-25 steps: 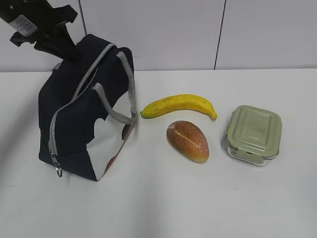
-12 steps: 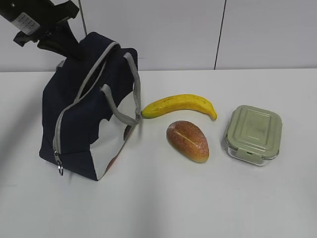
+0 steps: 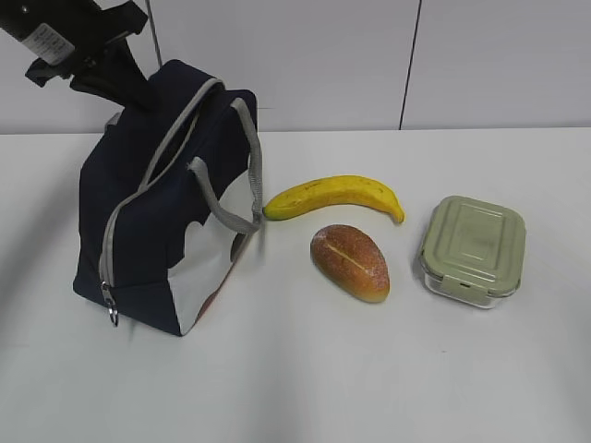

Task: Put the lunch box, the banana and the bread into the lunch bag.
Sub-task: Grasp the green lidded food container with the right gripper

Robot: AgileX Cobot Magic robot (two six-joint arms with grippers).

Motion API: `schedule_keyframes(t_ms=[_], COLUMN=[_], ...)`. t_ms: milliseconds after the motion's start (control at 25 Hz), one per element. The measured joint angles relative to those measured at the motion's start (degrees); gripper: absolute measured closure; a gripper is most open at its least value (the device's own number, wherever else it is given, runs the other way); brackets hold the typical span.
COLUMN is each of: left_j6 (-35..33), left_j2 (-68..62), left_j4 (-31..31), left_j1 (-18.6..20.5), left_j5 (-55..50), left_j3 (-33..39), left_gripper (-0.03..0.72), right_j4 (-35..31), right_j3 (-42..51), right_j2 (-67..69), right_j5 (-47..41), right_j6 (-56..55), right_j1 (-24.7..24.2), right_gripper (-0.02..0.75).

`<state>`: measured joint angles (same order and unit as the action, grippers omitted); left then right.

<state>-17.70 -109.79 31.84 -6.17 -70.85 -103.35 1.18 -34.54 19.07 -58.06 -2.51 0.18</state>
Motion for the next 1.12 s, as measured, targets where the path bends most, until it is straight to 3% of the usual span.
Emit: schedule_keyframes(t_ms=[320, 880, 1120], left_j6=[0.00, 0.00, -0.06], left_j2=[0.00, 0.00, 0.00], left_j4=[0.06, 0.18, 0.18], left_j1=[0.00, 0.00, 0.00], left_j5=[0.00, 0.00, 0.00], left_j3=[0.00, 0.00, 0.00], left_gripper=[0.688, 0.688, 0.688], right_j4=[-9.07, -15.68, -21.93], right_j3=[-6.95, -21.12, -21.83], right_j2=[25.94, 59.25, 67.08], right_j5=[2.96, 5.07, 7.31], right_j6=[0.00, 1.94, 10.51], right_j1=[0.00, -0.09, -5.66], right_gripper=[0.208, 0.208, 0.208])
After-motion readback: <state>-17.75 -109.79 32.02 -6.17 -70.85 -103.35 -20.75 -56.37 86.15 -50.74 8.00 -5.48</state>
